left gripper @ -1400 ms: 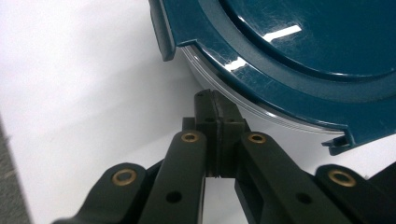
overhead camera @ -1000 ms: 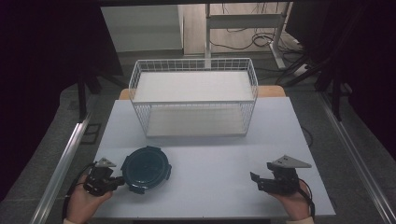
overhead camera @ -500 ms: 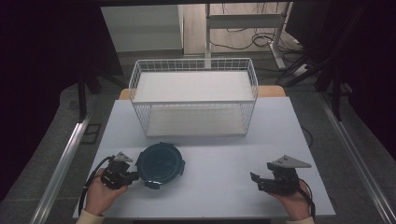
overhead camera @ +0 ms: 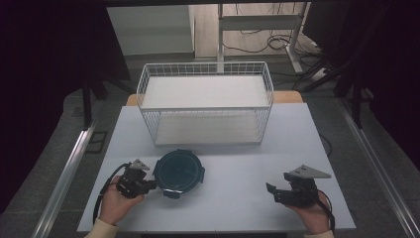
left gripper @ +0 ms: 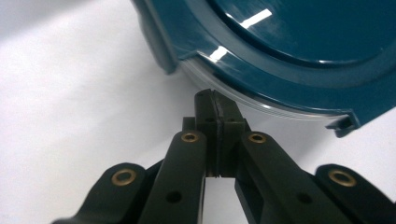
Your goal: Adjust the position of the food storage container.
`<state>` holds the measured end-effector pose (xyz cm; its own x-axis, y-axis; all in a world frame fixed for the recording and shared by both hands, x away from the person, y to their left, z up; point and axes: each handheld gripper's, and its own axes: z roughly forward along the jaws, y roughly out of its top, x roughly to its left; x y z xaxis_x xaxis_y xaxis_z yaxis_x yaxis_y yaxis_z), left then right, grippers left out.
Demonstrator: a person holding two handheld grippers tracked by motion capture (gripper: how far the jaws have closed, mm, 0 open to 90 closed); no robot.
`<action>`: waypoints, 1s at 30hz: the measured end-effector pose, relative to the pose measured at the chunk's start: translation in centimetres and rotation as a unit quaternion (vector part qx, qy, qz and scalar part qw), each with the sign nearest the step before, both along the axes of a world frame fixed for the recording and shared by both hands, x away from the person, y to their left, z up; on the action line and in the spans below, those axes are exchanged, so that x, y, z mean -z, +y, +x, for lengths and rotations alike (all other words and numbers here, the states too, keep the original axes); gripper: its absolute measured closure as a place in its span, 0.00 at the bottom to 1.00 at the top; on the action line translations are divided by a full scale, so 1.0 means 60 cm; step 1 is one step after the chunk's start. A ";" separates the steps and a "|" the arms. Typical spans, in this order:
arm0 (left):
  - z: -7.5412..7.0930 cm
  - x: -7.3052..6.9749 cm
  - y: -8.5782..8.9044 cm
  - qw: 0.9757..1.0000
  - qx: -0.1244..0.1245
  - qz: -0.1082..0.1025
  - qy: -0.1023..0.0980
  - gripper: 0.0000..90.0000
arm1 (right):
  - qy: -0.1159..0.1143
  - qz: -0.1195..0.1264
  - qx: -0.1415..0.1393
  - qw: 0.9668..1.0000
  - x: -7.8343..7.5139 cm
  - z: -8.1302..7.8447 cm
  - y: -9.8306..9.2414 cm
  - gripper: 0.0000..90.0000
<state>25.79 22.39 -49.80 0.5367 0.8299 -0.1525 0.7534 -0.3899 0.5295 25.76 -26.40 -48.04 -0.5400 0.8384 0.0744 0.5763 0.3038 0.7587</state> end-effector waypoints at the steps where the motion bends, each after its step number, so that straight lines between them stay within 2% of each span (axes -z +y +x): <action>1: 0.001 -0.003 0.006 1.000 -0.007 0.006 -0.003 1.00 | 0.000 0.000 0.001 1.000 0.000 0.000 0.000 0.25; 5: 0.005 -0.012 0.032 0.999 -0.036 -0.003 -0.009 1.00 | -0.002 0.002 0.002 1.000 -0.001 0.000 -0.002 0.25; 10: 0.015 -0.012 0.037 0.998 -0.051 -0.019 -0.016 1.00 | -0.001 0.000 0.003 1.000 -0.001 0.000 -0.002 0.25; 13: 0.025 -0.015 0.033 0.998 -0.053 -0.027 -0.017 1.00 | -0.002 0.000 0.003 1.000 -0.001 0.000 -0.002 0.25; 15: 0.031 -0.017 0.028 0.998 -0.044 -0.037 -0.013 1.00 | -0.001 0.000 0.003 1.000 -0.001 0.000 -0.003 0.25; 18: 0.034 -0.019 0.019 0.999 -0.041 -0.024 -0.015 1.00 | -0.001 0.000 0.004 1.000 0.000 0.001 -0.004 0.25; 22: 0.033 -0.020 0.020 0.999 -0.042 -0.032 -0.013 1.00 | -0.002 0.001 0.004 1.000 -0.001 0.000 -0.004 0.25; 30: 0.028 -0.022 0.012 0.998 -0.041 -0.035 -0.011 1.00 | -0.004 -0.001 0.003 1.000 -0.001 0.000 -0.001 0.25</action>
<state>27.49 23.14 -48.51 0.4713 0.8588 -0.2009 0.7695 -0.2890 0.5696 25.79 -26.45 -47.96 -0.5356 0.8418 0.0675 0.5715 0.3024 0.7629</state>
